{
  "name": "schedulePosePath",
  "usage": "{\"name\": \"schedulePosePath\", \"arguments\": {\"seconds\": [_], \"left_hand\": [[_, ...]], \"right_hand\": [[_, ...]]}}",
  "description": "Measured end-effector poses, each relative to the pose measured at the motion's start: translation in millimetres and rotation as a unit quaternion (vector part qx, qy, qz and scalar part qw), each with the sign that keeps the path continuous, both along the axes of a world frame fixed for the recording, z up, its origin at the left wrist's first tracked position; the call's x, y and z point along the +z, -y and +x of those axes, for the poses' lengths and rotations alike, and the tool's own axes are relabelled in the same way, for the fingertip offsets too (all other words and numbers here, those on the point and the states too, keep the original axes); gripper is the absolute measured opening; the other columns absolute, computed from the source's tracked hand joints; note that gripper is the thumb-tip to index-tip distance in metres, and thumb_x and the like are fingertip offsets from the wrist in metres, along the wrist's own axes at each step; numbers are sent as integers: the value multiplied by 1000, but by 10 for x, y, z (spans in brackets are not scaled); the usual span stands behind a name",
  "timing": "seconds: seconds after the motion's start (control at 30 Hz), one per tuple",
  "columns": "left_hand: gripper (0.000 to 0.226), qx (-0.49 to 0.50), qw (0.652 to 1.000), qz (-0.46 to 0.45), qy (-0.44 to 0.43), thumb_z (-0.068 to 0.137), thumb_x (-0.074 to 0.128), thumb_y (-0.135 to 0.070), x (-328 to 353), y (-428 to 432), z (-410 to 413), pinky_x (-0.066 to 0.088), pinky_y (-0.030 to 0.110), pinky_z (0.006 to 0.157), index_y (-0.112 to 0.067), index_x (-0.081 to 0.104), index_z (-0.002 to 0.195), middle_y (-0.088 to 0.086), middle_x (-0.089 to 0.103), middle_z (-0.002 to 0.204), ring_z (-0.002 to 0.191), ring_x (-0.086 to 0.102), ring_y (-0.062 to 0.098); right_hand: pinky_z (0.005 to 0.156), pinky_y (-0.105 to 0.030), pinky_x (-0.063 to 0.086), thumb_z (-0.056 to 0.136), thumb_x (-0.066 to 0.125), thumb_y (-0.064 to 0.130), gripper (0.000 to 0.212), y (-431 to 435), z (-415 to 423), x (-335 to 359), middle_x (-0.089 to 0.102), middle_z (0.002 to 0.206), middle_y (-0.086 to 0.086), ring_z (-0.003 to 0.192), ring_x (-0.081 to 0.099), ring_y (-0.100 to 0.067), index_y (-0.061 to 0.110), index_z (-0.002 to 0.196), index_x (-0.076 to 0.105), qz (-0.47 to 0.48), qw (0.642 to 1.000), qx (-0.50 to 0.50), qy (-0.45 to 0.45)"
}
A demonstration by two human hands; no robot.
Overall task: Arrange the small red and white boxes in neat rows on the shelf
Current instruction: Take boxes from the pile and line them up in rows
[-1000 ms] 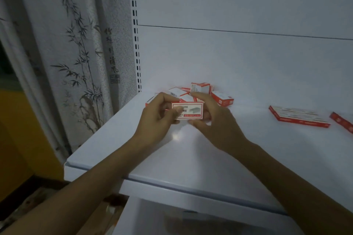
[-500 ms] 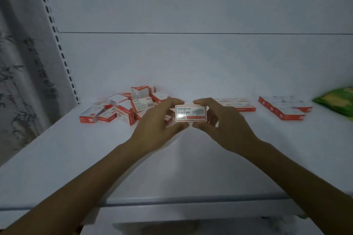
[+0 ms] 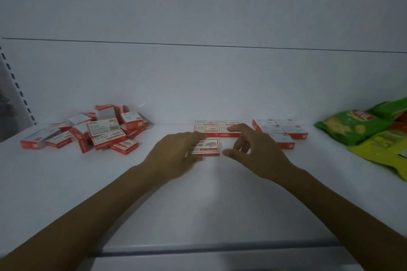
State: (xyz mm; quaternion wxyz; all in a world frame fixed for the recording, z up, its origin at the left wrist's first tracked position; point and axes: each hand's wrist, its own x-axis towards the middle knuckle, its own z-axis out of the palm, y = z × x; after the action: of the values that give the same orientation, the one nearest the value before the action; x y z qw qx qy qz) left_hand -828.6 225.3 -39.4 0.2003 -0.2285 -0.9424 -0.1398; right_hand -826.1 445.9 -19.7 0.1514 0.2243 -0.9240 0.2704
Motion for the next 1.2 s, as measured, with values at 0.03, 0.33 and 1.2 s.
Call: {"name": "schedulePosePath", "arguments": {"seconds": [0.03,0.33,1.2], "left_hand": [[48,6,1000,-5,24,85,62,-37,-7,-31,-40,42,28,88,-24,48,130,-1,59,125,109,55,19],[80,32,993,16,114,61,42,-76,-118,-150,-500,37,42,104,-29,47,125,3,34,147,135,29,22],[34,75,995,58,-30,73,72,-45,-202,-166,-627,35,27,66,-25,69,100,-7,63,101,90,54,19]], "right_hand": [[73,-20,49,80,64,46,51,-41,-39,-3,64,81,13,72,61,-3,26,124,48,-1,1000,-1,0],[83,-30,48,83,63,41,35,-129,-484,-49,67,100,5,92,60,-11,21,111,58,35,999,1,-9],[96,-35,34,86,57,38,29,-22,-828,-289,57,116,4,109,50,-17,23,110,60,91,993,-57,-43]]}}
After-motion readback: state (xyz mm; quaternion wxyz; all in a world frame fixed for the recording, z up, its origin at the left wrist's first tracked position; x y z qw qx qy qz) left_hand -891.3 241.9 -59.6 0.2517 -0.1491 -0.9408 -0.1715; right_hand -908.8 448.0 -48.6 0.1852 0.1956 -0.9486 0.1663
